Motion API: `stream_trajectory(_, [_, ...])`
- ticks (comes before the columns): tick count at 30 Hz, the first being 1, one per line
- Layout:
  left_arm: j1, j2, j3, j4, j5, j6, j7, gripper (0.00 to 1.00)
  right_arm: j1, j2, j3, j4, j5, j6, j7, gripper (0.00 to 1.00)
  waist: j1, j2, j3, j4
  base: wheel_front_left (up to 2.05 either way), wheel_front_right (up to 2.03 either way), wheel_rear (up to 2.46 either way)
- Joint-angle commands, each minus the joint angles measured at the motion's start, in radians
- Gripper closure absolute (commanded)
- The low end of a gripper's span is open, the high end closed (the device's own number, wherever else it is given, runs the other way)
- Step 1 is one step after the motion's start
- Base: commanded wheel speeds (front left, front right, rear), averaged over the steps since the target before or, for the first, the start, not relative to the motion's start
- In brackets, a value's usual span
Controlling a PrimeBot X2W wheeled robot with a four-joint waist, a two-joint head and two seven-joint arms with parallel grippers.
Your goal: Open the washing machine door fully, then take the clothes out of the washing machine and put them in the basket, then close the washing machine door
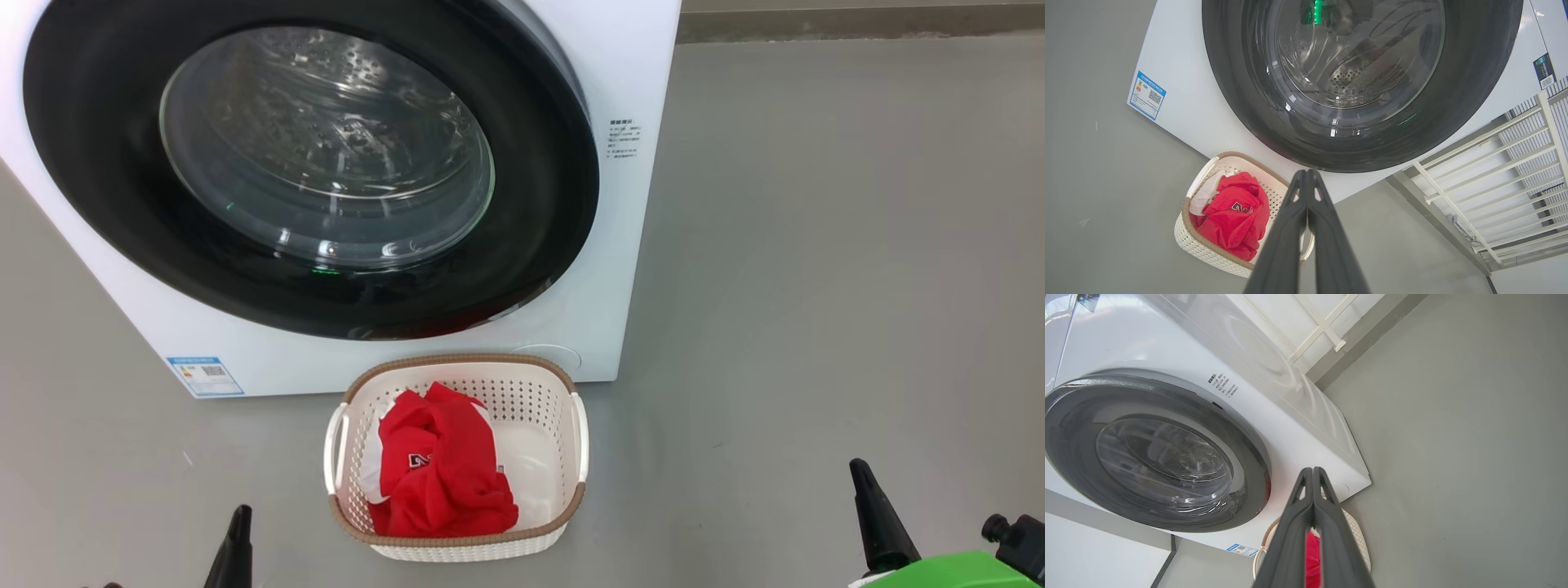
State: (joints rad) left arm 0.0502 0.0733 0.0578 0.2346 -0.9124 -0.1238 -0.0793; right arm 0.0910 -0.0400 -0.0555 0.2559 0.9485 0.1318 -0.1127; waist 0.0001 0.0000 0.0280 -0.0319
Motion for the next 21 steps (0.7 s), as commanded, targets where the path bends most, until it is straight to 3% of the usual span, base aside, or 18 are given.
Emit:
stream_trajectory(1, [-0.046,0.008,0.024,-0.018,-0.027,-0.003,0.007,1.0,-0.046,-0.019,0.005,-0.023,0.032,-0.001,0.009,1.0,-0.0001,0.0,-0.001,0.001,0.0,0.0,0.0])
stream_trajectory(21, [-0.079,-0.001,0.034,-0.01,-0.223,-0.004,0.061,1.0,-0.09,-0.025,-0.002,-0.02,0.226,-0.001,0.063,1.0,-0.0001,0.0,-0.008,0.01,0.0,0.0,0.0])
